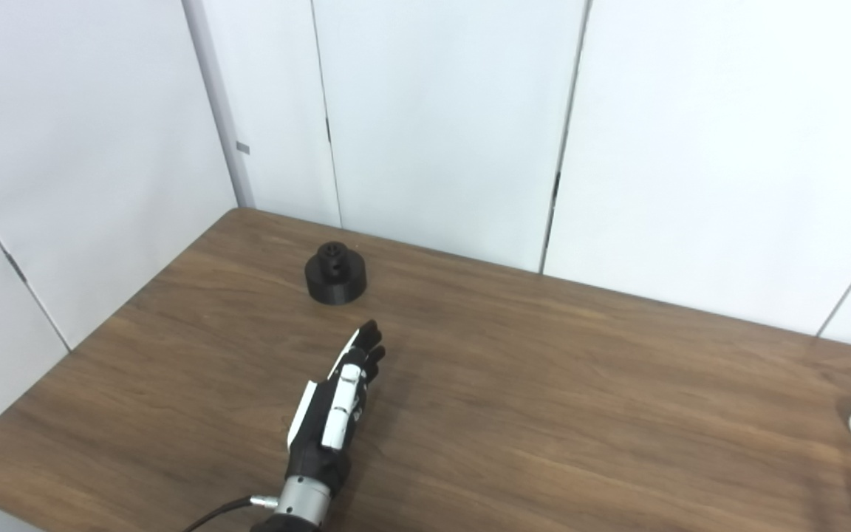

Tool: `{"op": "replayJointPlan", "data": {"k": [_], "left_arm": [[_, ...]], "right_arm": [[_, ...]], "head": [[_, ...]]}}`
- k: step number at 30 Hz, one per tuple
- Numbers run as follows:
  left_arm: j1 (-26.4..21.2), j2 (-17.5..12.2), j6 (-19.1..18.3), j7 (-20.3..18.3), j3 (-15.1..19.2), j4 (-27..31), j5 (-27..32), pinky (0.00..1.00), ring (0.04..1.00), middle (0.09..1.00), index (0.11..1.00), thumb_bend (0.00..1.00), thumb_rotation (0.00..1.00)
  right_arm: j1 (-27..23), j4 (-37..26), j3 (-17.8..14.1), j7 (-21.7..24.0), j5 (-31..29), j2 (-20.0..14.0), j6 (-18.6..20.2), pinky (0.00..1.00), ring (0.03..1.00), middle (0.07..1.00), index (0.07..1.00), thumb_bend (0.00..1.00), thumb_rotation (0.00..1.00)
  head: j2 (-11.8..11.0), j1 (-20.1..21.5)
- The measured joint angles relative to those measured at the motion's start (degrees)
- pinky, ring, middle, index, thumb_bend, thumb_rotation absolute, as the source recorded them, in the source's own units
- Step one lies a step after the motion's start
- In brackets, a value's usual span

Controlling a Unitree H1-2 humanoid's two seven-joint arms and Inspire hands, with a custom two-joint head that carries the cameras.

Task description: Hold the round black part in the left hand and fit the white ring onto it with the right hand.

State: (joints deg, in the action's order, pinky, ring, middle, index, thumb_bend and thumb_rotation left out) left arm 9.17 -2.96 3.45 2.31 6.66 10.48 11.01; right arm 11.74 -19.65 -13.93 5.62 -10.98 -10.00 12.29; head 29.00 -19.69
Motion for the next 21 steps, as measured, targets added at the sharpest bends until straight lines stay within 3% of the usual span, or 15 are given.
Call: {"op": "replayJointPlan", "data": {"k": [6,12,19,21], "left_arm": [[0.0,0.02,0.01,0.26,-0.18,0.0,-0.43,1.0,0.97,0.977,0.964,0.58,0.88],[-0.02,0.04,0.01,1.08,-0.53,0.0,-3.37,1.0,0.973,0.98,0.972,0.54,0.85],[-0.01,0.05,-0.18,2.26,-0.83,0.49,-7.14,1.0,0.972,0.974,0.968,0.59,0.7],[-0.07,-0.23,-0.43,2.65,-0.86,1.45,-10.38,0.96,0.966,0.966,0.965,0.6,0.66]], "right_arm": [[0.0,0.18,0.0,-0.14,0.01,0.01,0.0,0.73,0.859,0.892,0.905,0.49,1.0],[-0.01,0.5,0.01,-0.19,0.01,0.01,-0.08,0.73,0.861,0.894,0.903,0.5,1.0],[0.0,0.53,-0.01,-0.19,-0.14,0.0,-0.08,0.69,0.855,0.888,0.884,0.48,1.0],[0.0,0.5,-0.01,-0.19,-0.2,0.0,0.04,0.72,0.865,0.9,0.893,0.48,1.0]], "head": [[-0.18,-0.26],[-0.09,-0.18],[1.14,0.44],[1.58,0.53]]}}
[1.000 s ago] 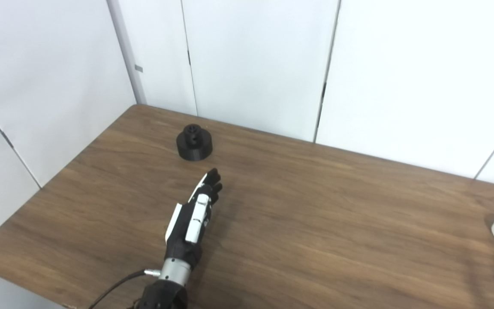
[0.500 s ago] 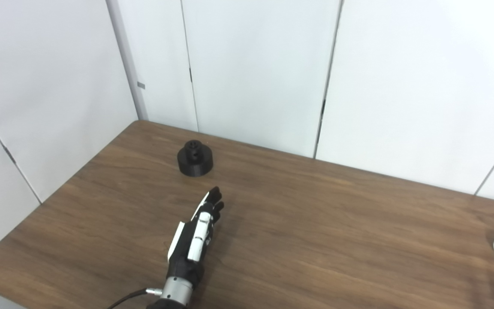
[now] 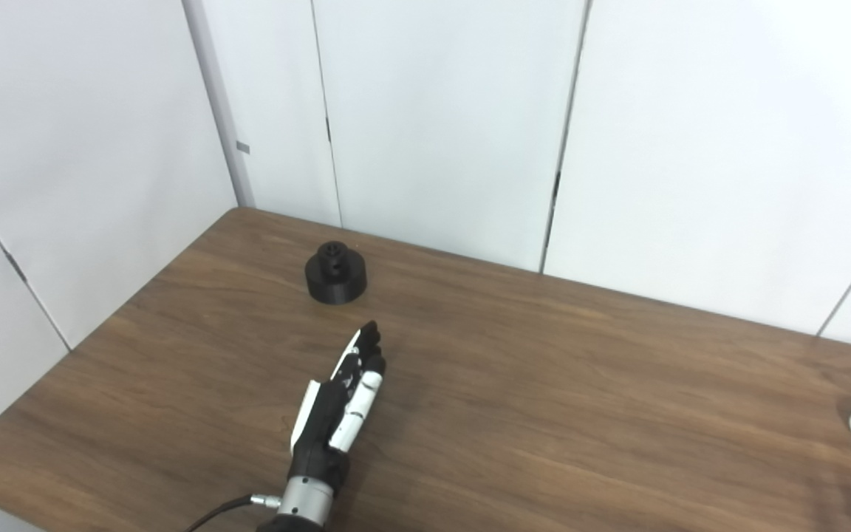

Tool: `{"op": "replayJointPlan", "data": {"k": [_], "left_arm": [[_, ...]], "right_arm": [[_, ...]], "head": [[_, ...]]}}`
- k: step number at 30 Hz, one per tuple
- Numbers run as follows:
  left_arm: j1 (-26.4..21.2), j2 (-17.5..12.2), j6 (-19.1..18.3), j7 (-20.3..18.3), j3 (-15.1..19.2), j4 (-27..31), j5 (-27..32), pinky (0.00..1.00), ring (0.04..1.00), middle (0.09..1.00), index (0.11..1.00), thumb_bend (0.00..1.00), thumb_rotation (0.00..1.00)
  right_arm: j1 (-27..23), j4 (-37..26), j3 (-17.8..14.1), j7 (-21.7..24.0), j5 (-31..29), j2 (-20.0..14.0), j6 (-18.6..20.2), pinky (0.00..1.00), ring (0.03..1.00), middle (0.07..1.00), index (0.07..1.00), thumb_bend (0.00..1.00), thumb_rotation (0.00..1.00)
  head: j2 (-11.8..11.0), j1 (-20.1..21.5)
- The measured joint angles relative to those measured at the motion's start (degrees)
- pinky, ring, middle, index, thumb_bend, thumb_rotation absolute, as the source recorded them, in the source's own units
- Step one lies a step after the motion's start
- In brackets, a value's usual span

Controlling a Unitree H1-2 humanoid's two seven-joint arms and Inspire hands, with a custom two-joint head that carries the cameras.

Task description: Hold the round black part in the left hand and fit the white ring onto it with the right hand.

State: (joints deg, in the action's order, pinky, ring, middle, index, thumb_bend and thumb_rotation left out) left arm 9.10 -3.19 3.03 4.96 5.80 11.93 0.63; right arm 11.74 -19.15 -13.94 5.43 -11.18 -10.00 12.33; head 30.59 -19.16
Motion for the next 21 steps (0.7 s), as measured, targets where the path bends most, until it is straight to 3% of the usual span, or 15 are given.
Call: {"op": "replayJointPlan", "data": {"k": [3,6,9,13,16,19,21], "left_arm": [[-0.13,-0.7,-1.05,1.3,0.22,2.98,-8.81,0.89,0.935,0.932,0.936,0.66,0.69],[-0.3,-1.43,-4.62,1.63,1.41,6.94,-14.8,0.91,0.93,0.928,0.937,0.71,0.6],[-1.23,-2.77,-7.23,1.92,2.76,9.41,-19.58,0.91,0.936,0.936,0.941,0.86,0.45],[-3.64,-6.54,-13.49,1.43,4.51,11.16,-26.57,0.9,0.958,0.973,0.966,0.99,0.37],[-5.6,-10.02,-16.27,0.5,5.0,11.11,-30.0,0.9,0.975,0.987,0.972,1.0,0.37],[-7.44,-13.29,-18.13,-0.19,4.85,10.35,-34.28,0.87,0.974,0.97,0.956,1.0,0.43],[-8.95,-15.29,-18.6,-0.18,4.36,8.37,-38.03,0.9,0.984,0.97,0.956,1.0,0.47]], "right_arm": [[0.01,0.0,0.0,0.0,-0.29,0.0,0.01,0.74,0.877,0.905,0.892,0.51,1.0],[0.02,0.0,0.02,-0.03,-0.24,0.0,0.04,0.78,0.891,0.911,0.896,0.51,1.0],[0.02,0.0,0.1,-0.36,0.12,0.04,0.04,0.82,0.905,0.919,0.91,0.53,1.0],[0.01,0.0,0.66,-0.93,0.5,0.13,0.05,0.85,0.929,0.931,0.925,0.56,1.0],[0.01,0.0,0.87,-0.97,0.65,0.12,0.04,0.86,0.94,0.932,0.925,0.57,1.0],[0.01,-0.01,1.0,-1.01,0.97,0.12,0.04,0.86,0.941,0.927,0.92,0.55,1.0],[0.01,-0.01,1.13,-1.05,1.33,0.12,0.03,0.86,0.941,0.931,0.925,0.56,1.0]], "head": [[0.26,0.09],[0.53,0.0],[0.62,-0.26],[0.7,-0.18],[0.79,-0.17],[0.79,-0.26],[0.7,-0.26]]}}
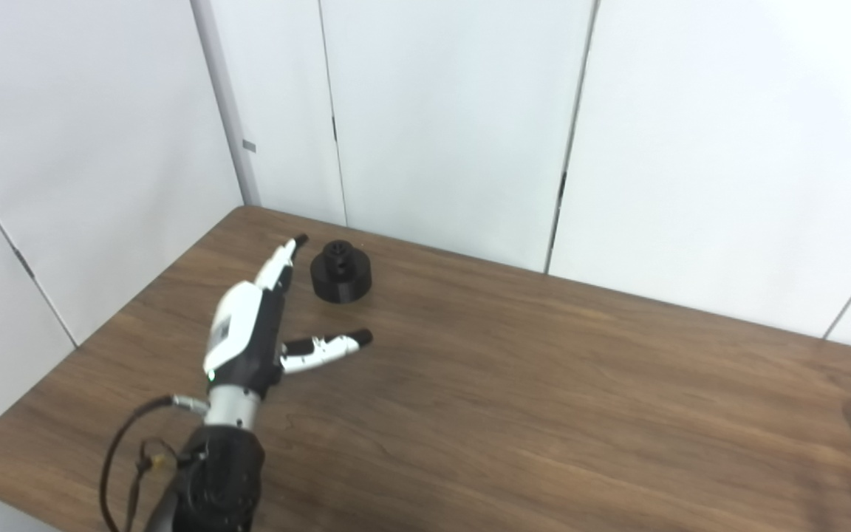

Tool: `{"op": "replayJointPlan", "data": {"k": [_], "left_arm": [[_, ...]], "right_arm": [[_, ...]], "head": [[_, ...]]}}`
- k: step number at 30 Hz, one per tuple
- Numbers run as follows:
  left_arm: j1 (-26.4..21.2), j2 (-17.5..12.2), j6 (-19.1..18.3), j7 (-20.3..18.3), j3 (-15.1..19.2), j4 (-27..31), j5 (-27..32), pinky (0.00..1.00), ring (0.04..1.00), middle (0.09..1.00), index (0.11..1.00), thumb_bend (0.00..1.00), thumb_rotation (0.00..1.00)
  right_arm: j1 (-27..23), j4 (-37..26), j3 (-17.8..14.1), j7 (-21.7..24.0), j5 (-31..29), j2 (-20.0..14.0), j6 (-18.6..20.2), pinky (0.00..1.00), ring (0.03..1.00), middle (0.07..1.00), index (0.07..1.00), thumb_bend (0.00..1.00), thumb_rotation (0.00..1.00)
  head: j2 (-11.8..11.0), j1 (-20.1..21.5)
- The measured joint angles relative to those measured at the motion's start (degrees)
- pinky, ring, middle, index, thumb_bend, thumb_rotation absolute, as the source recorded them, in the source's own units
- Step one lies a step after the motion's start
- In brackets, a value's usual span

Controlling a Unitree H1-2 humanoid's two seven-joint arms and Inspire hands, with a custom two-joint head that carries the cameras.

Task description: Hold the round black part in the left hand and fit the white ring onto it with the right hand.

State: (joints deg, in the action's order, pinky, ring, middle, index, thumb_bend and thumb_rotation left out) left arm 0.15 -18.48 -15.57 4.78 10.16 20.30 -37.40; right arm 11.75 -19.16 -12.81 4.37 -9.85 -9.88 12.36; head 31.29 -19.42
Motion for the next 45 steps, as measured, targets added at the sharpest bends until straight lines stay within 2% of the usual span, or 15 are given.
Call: {"op": "replayJointPlan", "data": {"k": [1,3,7,9,11,15,20,27,29,31,35,36,40,43,45], "left_arm": [[-0.68,-0.85,-0.25,0.03,-0.24,-1.17,-1.55,0.95,0.983,0.967,0.947,1.0,0.48],[-2.01,-2.15,-0.24,0.2,-0.61,-3.95,-3.77,0.99,0.984,0.965,0.937,1.0,0.49],[-4.13,-4.65,-0.89,0.28,-1.93,-9.14,-7.53,1.0,0.997,0.971,0.925,1.0,0.52],[-5.51,-5.73,-1.39,0.18,-2.69,-11.98,-8.32,1.0,1.0,0.972,0.91,1.0,0.54],[-7.2,-7.05,-1.6,0.07,-3.76,-16.03,-9.29,1.0,1.0,0.97,0.896,1.0,0.55],[-10.12,-8.58,-1.99,-0.21,-5.35,-22.82,-9.63,1.0,1.0,0.978,0.885,1.0,0.56],[-12.82,-9.46,-1.93,-0.25,-7.11,-29.74,-9.35,1.0,0.992,0.965,0.879,1.0,0.57],[-16.6,-10.84,-1.6,-0.18,-9.08,-38.4,-7.87,1.0,0.989,0.957,0.866,1.0,0.57],[-17.32,-11.2,-1.65,-0.11,-9.63,-39.87,-7.61,1.0,0.987,0.955,0.865,1.0,0.58],[-18.02,-11.44,-1.88,-0.11,-10.4,-40.79,-7.36,1.0,0.986,0.954,0.864,1.0,0.59],[-20.33,-11.57,-2.29,-0.14,-11.47,-44.23,-6.83,1.0,0.981,0.952,0.855,1.0,0.59],[-20.96,-11.75,-2.5,-0.16,-11.68,-45.31,-6.73,1.0,0.992,0.96,0.858,1.0,0.6],[-23.04,-12.41,-4.1,-0.48,-12.3,-47.35,-5.62,1.0,1.0,0.97,0.869,1.0,0.6],[-24.33,-13.23,-4.24,-0.49,-12.77,-48.05,-4.75,1.0,1.0,0.975,0.874,1.0,0.62],[-25.23,-13.68,-4.24,-0.44,-13.2,-49.21,-4.53,1.0,1.0,0.979,0.876,1.0,0.62]], "right_arm": [[-0.01,0.0,0.05,-0.01,0.09,0.0,-0.01,0.86,0.939,0.934,0.928,0.55,1.0],[-0.01,0.0,0.12,-0.11,0.26,0.0,-0.01,0.88,0.94,0.937,0.933,0.55,1.0],[0.0,-0.14,0.43,-0.39,0.69,0.03,0.01,0.97,0.954,0.937,0.935,0.53,1.0],[0.01,-0.15,0.48,-0.56,0.97,0.08,0.01,0.95,0.95,0.934,0.933,0.53,1.0],[0.01,-0.19,0.61,-0.67,1.28,0.1,0.02,0.99,0.953,0.934,0.936,0.54,1.0],[0.1,-0.61,0.75,-0.93,1.55,0.12,0.05,1.0,0.955,0.936,0.94,0.54,1.0],[0.47,-1.52,0.85,-1.1,2.06,0.13,0.08,0.91,0.939,0.927,0.934,0.56,1.0],[0.92,-1.83,0.9,-1.13,2.26,0.13,0.08,0.94,0.945,0.928,0.936,0.59,1.0],[0.93,-2.0,0.96,-1.14,2.44,0.13,0.1,0.99,0.959,0.932,0.94,0.6,1.0],[0.97,-2.1,1.03,-1.15,2.52,0.14,0.16,0.94,0.945,0.934,0.942,0.6,1.0],[1.03,-2.1,1.04,-1.15,2.51,0.15,0.16,0.98,0.95,0.938,0.947,0.63,1.0],[1.03,-2.1,1.14,-1.15,2.52,0.15,0.15,0.93,0.941,0.937,0.948,0.63,1.0],[1.17,-2.22,1.21,-1.15,2.55,0.19,0.21,0.9,0.938,0.936,0.95,0.64,1.0],[1.21,-2.27,1.24,-1.15,2.53,0.21,0.21,0.91,0.942,0.935,0.953,0.65,1.0],[1.23,-2.27,1.27,-1.15,2.56,0.21,0.21,0.95,0.955,0.939,0.956,0.66,1.0]], "head": [[0.09,0.09],[0.18,0.26],[0.18,0.18],[0.26,0.35],[0.44,0.61],[0.79,0.97],[1.14,1.41],[1.58,1.49],[1.67,1.41],[1.67,1.5],[1.76,1.5],[1.84,1.5],[1.93,1.58],[2.11,1.67],[2.11,1.67]]}}
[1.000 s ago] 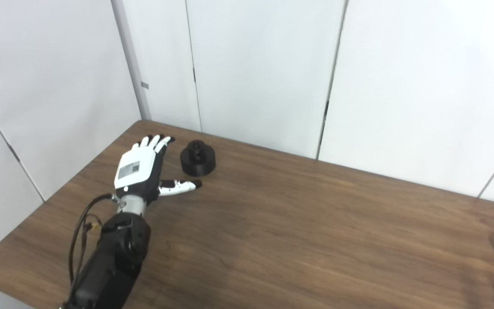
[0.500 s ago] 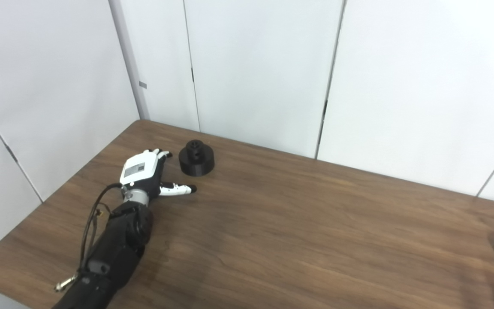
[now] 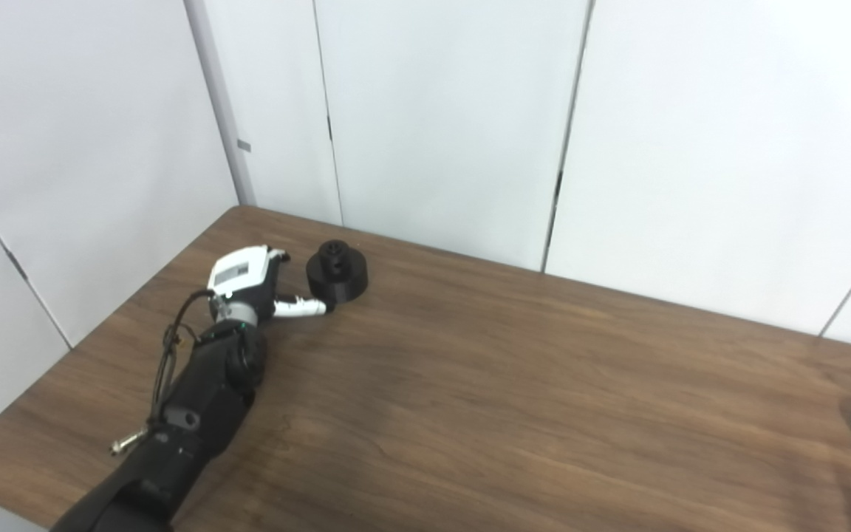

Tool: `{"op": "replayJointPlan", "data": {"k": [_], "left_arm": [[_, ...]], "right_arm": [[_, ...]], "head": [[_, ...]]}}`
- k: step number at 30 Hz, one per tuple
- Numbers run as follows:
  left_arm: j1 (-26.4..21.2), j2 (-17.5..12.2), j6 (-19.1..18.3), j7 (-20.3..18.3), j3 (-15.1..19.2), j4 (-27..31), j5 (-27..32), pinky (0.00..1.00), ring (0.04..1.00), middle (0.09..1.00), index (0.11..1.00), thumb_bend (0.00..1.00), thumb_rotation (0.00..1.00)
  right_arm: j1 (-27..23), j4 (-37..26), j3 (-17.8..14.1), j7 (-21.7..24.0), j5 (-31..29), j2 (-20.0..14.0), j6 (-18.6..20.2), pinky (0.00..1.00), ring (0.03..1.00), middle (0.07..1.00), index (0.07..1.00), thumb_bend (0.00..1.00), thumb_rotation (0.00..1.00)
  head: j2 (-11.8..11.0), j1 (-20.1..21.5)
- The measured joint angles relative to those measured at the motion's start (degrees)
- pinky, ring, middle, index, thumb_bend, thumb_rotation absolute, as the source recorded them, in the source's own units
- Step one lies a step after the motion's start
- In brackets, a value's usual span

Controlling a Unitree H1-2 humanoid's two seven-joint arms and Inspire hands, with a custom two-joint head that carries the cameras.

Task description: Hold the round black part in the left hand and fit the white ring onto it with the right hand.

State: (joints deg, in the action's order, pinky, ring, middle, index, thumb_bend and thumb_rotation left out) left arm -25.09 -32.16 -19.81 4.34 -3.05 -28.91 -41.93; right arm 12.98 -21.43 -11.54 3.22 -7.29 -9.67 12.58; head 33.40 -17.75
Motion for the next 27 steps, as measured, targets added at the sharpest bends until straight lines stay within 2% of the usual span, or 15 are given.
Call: {"op": "replayJointPlan", "data": {"k": [4,7,10,16,20,27], "left_arm": [[-1.49,-0.1,-0.04,0.05,-0.66,-2.72,1.26,1.0,1.0,0.984,0.877,1.0,0.62],[-2.61,0.31,0.03,0.28,-0.75,-5.17,2.37,1.0,1.0,0.981,0.869,1.0,0.61],[-3.62,0.39,0.16,0.66,-1.36,-6.71,3.43,1.0,0.995,0.973,0.863,1.0,0.64],[-6.43,0.53,0.16,1.97,-3.04,-10.4,4.21,1.0,0.997,0.982,0.868,1.0,0.62],[-6.8,0.52,-0.02,1.27,-4.07,-10.59,4.66,0.98,1.0,0.991,0.88,1.0,0.6],[-6.99,0.52,0.1,0.41,-5.02,-10.59,6.55,1.0,1.0,0.997,0.884,1.0,0.59]], "right_arm": [[0.02,-0.02,0.34,0.02,0.56,-0.07,0.27,0.98,0.972,0.949,0.957,0.71,1.0],[0.16,-0.02,0.79,0.17,0.96,-0.31,0.52,0.95,0.966,0.944,0.948,0.78,1.0],[0.18,-0.05,0.98,0.33,0.83,-0.42,0.62,0.95,0.963,0.941,0.948,0.77,0.99],[0.24,-0.09,1.14,0.59,0.78,-0.42,0.62,0.99,0.966,0.944,0.954,0.79,0.98],[0.26,-0.1,1.17,0.74,0.82,-0.49,0.61,0.95,0.963,0.945,0.955,0.8,0.96],[0.26,-0.15,1.21,0.95,1.21,-0.74,0.6,0.97,0.96,0.94,0.947,0.79,0.97]], "head": [[0.0,0.0],[0.17,0.17],[0.26,0.26],[0.53,0.35],[0.62,0.35],[0.7,0.35]]}}
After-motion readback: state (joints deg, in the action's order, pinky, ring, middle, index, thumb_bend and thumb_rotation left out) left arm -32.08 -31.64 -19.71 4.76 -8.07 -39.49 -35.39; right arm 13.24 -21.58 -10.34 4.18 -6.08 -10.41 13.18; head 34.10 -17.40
